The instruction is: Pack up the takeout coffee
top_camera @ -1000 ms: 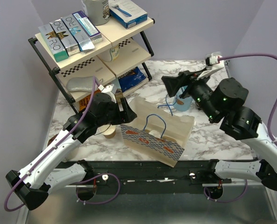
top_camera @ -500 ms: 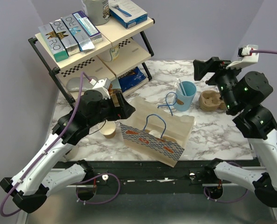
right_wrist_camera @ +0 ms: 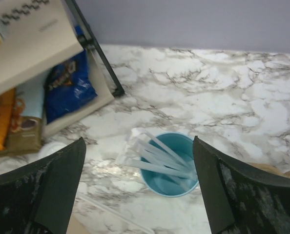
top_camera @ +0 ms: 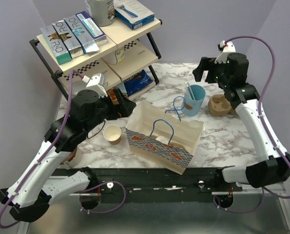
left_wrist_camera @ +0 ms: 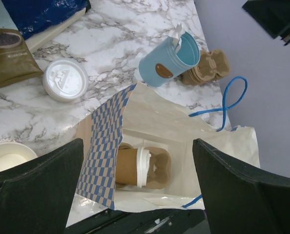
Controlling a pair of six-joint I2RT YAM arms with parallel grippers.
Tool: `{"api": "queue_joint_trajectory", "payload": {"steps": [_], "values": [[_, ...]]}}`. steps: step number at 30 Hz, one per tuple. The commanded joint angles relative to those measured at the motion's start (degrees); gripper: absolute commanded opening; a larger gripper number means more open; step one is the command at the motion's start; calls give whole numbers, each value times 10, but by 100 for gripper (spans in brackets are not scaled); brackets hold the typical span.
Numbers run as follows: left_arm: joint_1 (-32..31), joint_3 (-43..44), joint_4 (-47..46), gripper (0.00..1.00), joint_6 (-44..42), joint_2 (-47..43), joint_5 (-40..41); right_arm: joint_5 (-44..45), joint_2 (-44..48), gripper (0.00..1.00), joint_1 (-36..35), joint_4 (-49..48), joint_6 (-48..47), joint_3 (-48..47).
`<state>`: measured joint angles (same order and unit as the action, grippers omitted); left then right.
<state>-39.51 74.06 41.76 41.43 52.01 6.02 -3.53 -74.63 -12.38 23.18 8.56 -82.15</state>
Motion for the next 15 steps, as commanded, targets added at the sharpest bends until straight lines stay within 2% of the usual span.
{"api": "queue_joint_trajectory", "payload": {"steps": [1,2,5,7,11,15], "values": [[-3,35,40,99,-5,6,72,-53,-50,91,9,-27,-69,-7],[-4,42,42,99,-3,6,78,-79,-62,87,10,-30,-105,-12],[-3,50,44,99,-2,5,93,-104,-103,77,9,-31,-129,-29],[-2,50,43,99,-2,0,100,-109,-118,67,9,-32,-140,-35],[-3,34,39,99,0,-10,126,-162,-135,64,2,-18,-201,-35],[-2,27,29,99,-4,-13,130,-113,-140,58,-16,-18,-217,-21]]}}
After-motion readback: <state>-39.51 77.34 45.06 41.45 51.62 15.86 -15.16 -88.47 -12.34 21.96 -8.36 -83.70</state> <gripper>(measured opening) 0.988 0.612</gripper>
